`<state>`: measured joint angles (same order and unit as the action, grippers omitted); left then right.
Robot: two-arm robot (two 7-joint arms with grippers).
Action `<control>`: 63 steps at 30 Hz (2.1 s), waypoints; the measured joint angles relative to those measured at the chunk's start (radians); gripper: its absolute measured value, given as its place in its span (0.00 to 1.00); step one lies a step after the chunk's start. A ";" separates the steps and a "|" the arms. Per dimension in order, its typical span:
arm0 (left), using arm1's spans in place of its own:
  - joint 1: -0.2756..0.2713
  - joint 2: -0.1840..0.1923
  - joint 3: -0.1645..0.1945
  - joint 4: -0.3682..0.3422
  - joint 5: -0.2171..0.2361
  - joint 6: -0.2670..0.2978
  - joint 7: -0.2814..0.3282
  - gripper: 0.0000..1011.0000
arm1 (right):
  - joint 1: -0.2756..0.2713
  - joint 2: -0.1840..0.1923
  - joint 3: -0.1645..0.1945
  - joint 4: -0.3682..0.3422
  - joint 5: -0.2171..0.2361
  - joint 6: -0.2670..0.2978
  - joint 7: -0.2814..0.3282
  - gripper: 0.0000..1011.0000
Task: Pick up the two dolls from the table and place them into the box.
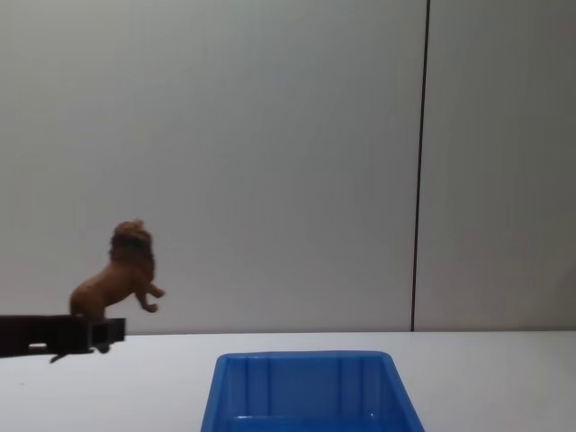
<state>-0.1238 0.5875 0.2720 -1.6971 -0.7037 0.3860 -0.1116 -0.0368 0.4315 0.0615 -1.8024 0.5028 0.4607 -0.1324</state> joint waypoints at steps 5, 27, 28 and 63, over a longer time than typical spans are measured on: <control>-0.025 -0.007 0.008 0.014 0.019 0.029 -0.080 0.18 | 0.000 0.000 0.000 0.000 0.000 0.000 0.000 0.99; -0.205 -0.099 0.086 0.188 0.198 0.149 -0.476 0.18 | 0.000 0.000 0.000 0.000 0.000 0.000 0.000 0.99; -0.220 -0.109 0.094 0.205 0.216 0.153 -0.509 0.18 | 0.000 0.000 0.000 0.000 0.000 0.000 0.000 0.99; -0.413 -0.224 0.177 0.444 0.373 0.121 -0.807 0.99 | 0.000 0.000 0.000 0.000 0.000 0.000 0.000 0.99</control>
<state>-0.5371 0.3640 0.4490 -1.2528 -0.3305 0.5074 -0.9185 -0.0368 0.4315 0.0615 -1.8024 0.5029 0.4607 -0.1324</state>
